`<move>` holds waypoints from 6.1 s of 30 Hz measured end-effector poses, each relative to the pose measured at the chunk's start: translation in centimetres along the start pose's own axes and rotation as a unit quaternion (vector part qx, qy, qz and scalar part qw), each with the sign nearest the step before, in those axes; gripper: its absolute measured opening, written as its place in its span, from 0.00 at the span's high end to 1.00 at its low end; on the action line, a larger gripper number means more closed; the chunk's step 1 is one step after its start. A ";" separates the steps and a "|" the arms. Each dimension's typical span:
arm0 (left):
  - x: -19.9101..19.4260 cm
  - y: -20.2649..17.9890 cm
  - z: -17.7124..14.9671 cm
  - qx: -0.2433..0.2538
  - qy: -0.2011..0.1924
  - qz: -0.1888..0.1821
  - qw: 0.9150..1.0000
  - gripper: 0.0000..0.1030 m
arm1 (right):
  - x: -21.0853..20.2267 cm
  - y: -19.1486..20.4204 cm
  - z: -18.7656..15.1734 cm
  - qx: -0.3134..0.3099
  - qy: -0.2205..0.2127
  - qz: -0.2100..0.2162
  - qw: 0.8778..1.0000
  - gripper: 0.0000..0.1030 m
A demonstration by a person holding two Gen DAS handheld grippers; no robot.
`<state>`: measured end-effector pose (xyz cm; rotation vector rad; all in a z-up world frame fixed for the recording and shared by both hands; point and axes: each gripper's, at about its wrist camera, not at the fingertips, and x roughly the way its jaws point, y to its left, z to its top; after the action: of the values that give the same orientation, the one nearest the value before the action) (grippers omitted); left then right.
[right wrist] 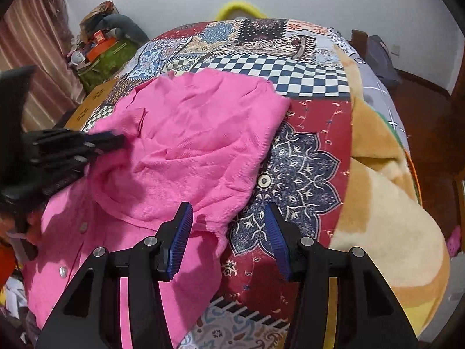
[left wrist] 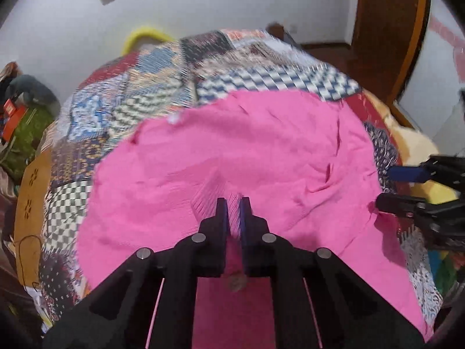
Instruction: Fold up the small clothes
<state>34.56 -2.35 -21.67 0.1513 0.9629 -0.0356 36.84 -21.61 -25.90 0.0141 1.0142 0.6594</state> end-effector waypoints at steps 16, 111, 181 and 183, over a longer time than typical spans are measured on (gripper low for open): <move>-2.4 10.2 -5.0 -0.114 0.041 -0.045 0.992 0.45 | -0.2 0.6 1.3 -0.009 -0.009 -0.019 1.000 0.54; 0.1 11.9 -2.6 -0.099 0.048 -0.038 0.993 0.63 | 1.3 2.8 -0.8 -0.057 0.026 -0.018 0.998 0.72; -6.9 12.0 -16.6 -0.161 0.066 -0.086 0.981 0.98 | -1.3 6.8 -6.3 -0.020 0.053 0.024 0.998 0.94; -7.3 11.9 -15.9 -0.155 0.059 -0.079 0.983 0.98 | -1.2 7.1 -5.9 -0.030 0.048 0.028 0.998 0.96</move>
<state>18.60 11.42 -23.32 -0.2132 1.0840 -0.0230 28.14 -18.20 -25.98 -0.0415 1.0887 0.7458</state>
